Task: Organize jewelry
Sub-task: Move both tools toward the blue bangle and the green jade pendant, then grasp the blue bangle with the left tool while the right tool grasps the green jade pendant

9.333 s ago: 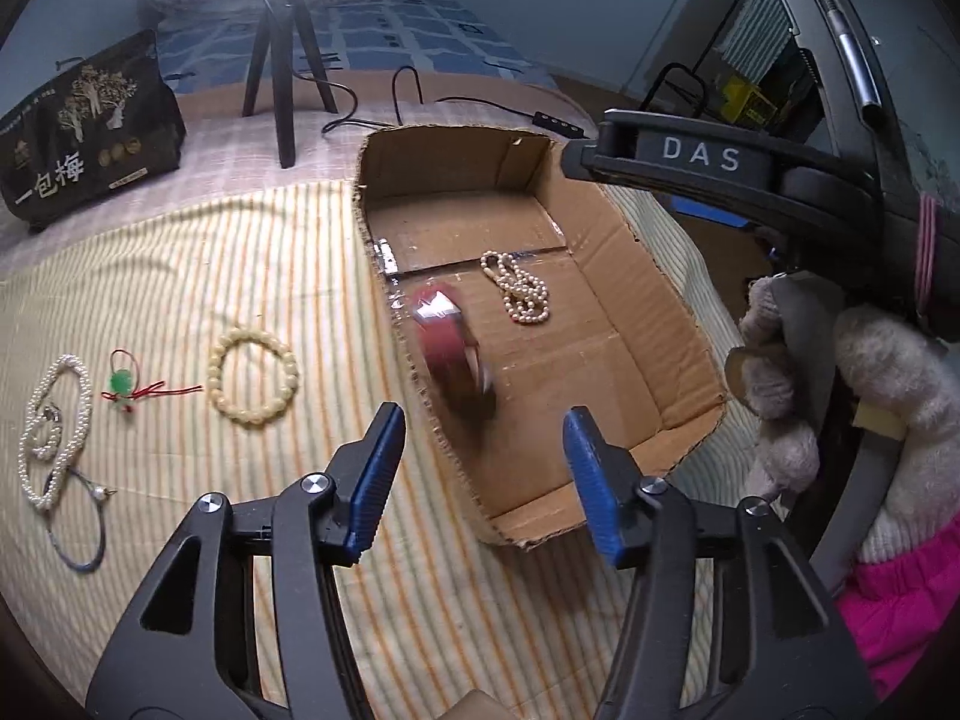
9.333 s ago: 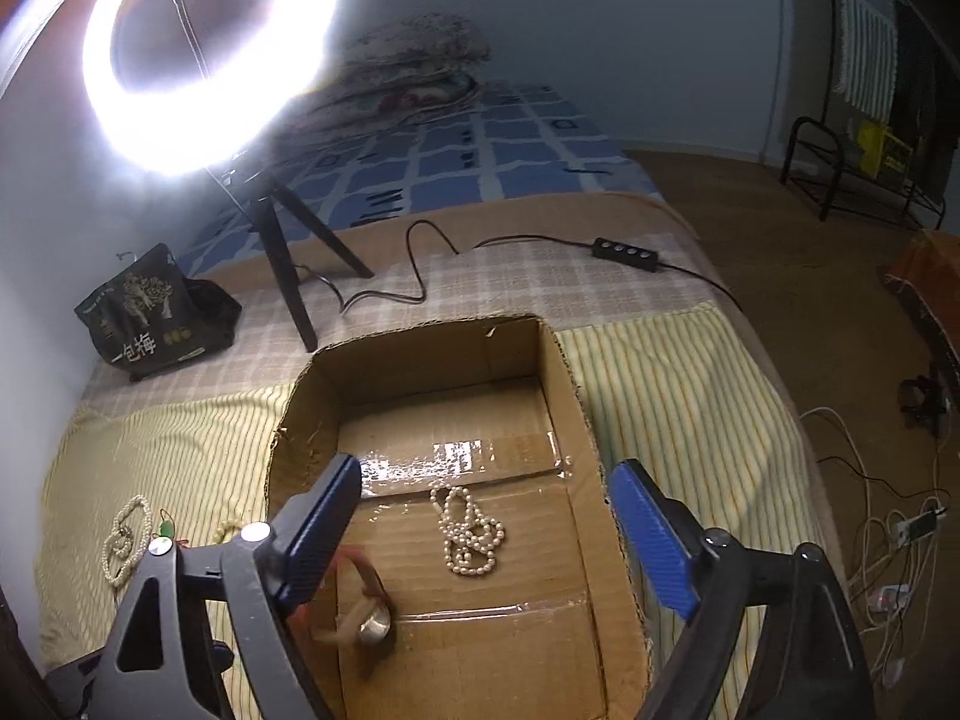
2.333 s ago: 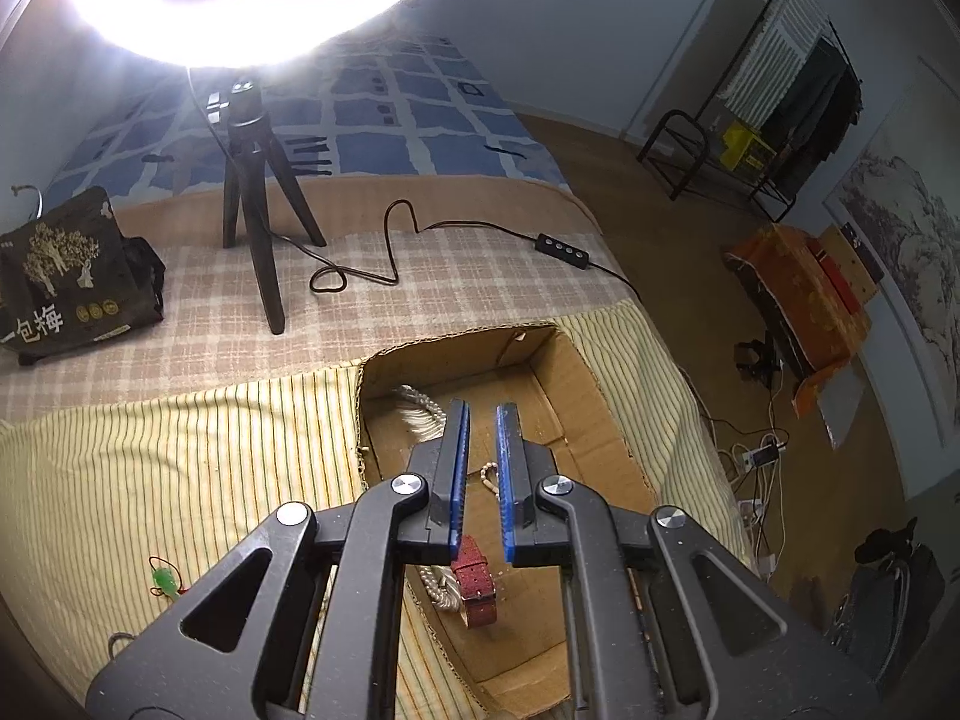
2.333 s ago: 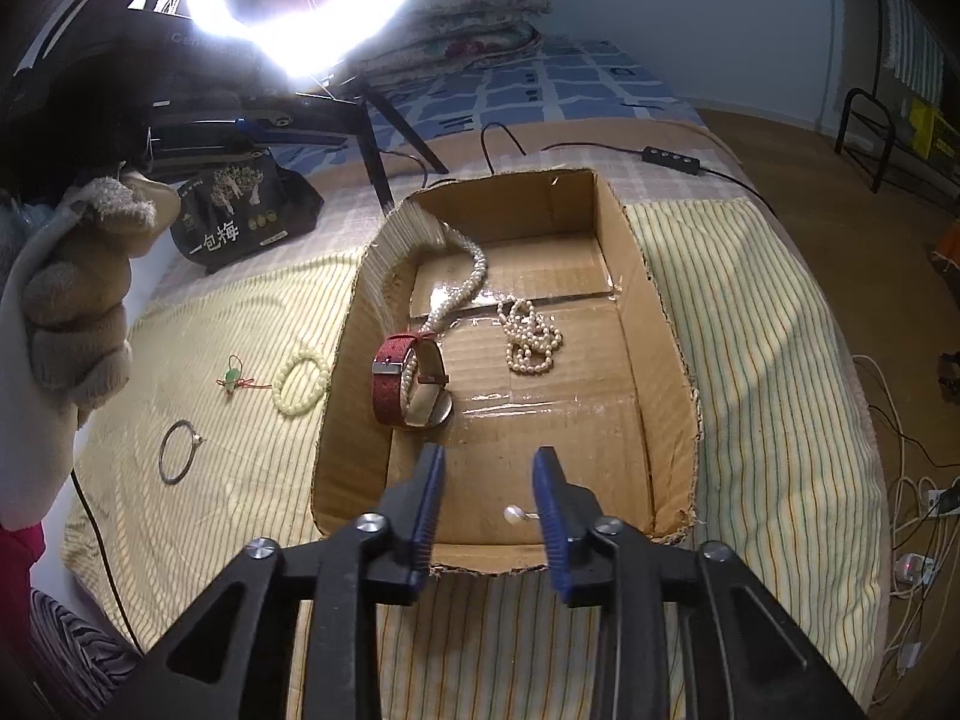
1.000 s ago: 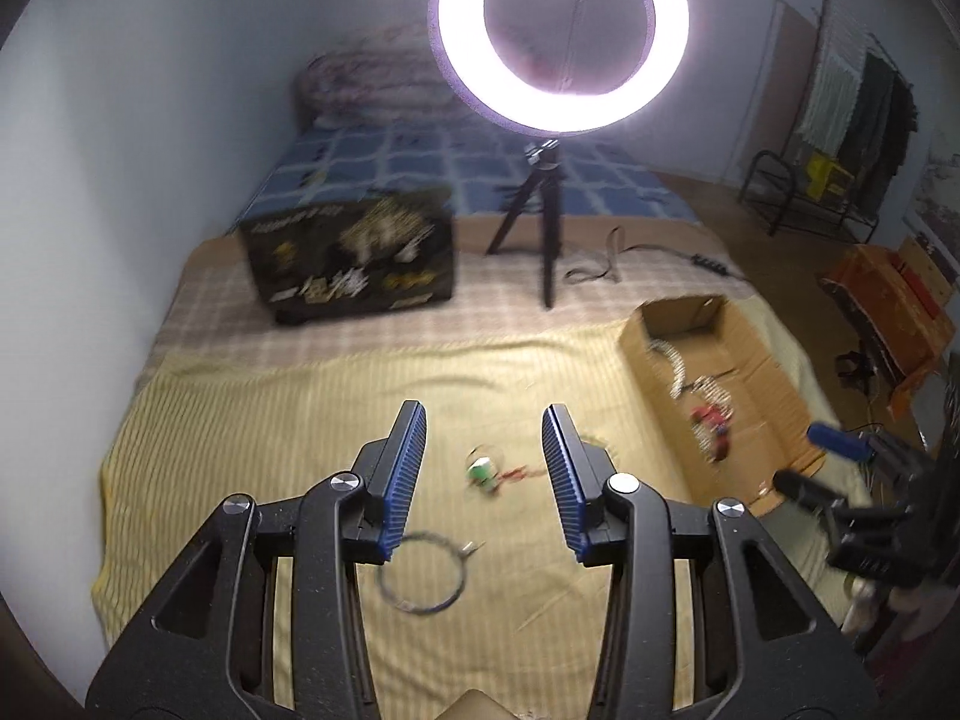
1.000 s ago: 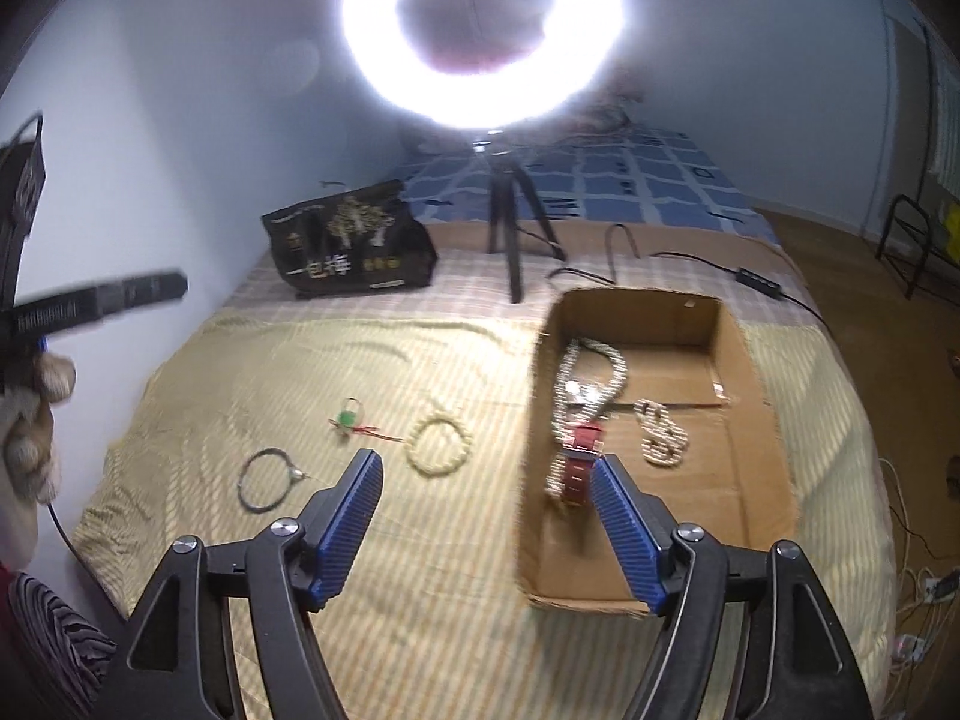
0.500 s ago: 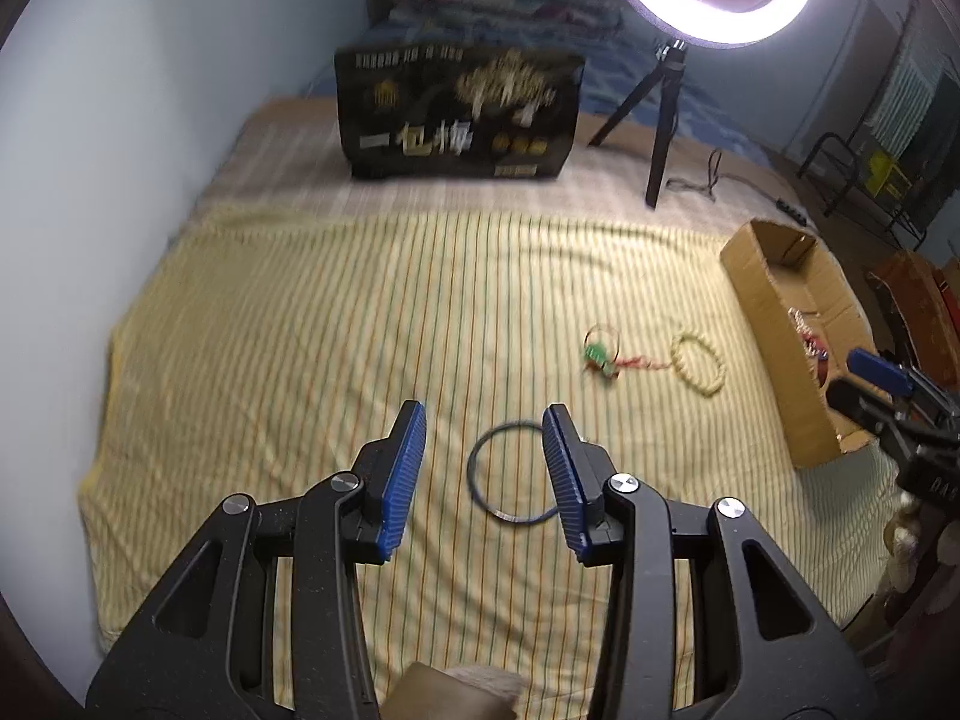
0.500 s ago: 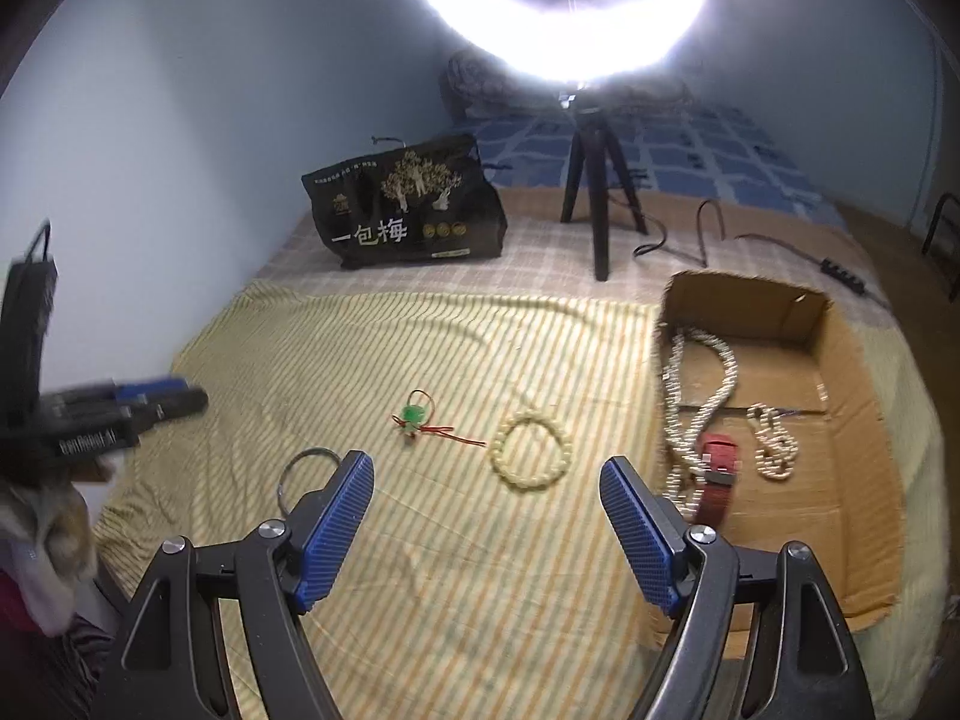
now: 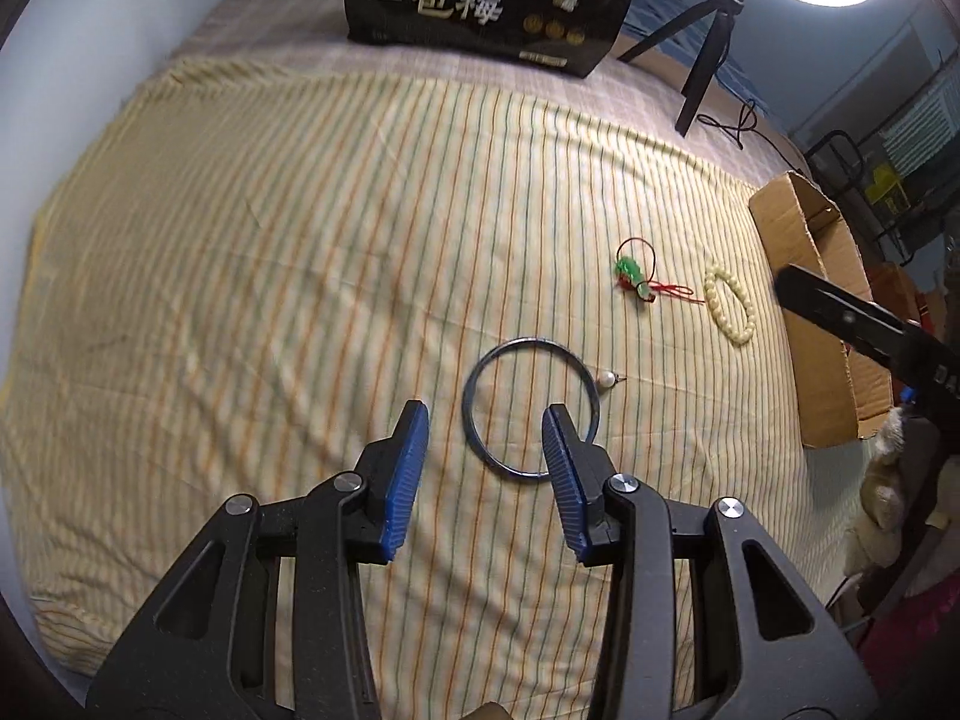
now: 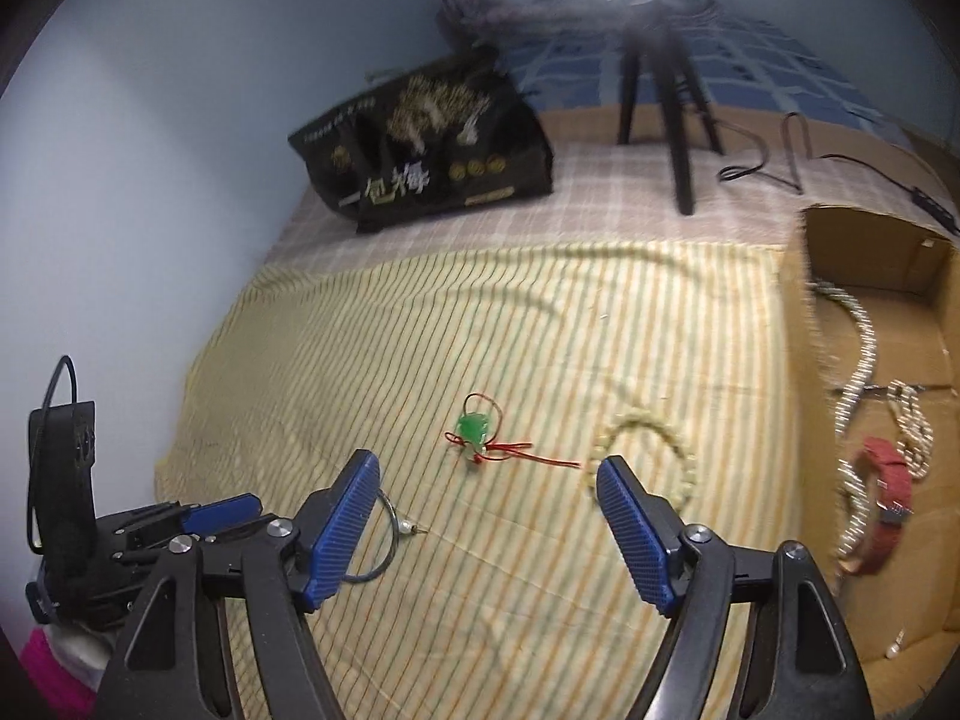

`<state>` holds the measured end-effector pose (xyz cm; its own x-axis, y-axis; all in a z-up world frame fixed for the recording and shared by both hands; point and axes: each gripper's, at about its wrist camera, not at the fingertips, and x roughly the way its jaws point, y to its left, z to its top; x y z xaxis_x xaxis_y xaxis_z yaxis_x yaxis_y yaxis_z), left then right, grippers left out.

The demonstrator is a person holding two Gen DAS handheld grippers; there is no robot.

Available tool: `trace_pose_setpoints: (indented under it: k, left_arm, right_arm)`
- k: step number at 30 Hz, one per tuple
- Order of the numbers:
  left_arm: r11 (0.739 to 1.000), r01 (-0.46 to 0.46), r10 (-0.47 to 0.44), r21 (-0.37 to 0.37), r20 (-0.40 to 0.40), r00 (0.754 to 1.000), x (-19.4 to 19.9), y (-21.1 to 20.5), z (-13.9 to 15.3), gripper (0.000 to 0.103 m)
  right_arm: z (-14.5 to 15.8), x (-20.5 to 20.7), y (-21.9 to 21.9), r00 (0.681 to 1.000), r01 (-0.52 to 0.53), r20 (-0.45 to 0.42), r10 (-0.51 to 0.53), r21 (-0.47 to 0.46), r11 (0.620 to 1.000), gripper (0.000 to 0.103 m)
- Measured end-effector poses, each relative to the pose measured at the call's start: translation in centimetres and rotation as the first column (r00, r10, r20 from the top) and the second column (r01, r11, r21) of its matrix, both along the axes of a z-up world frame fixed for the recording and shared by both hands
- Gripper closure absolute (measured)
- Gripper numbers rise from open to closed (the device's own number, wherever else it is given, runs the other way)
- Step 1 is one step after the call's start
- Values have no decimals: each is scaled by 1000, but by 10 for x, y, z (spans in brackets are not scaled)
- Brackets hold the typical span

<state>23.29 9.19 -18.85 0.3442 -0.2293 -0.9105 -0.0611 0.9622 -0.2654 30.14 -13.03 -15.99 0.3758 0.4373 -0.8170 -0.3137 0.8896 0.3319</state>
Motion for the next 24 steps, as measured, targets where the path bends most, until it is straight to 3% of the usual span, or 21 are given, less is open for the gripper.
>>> trace_pose_setpoints:
  k: [3, 12, 24]
  left_arm:
    - [1000, -7, 7, -10, -24, 1000, 3, 2, -9, 71]
    - [999, -33, 31, -24, -65, 997, 10, 9, -29, 71]
    - [999, -34, 33, -16, -82, 996, 18, 6, -42, 72]
  right_arm:
    - [-10, 6, 10, 1000, -10, -21, 10, -13, 1000, 35]
    - [-34, 21, 38, 997, -22, -70, 22, -5, 1000, 48]
    - [-57, 31, 54, 996, -35, -81, 29, -80, 996, 55]
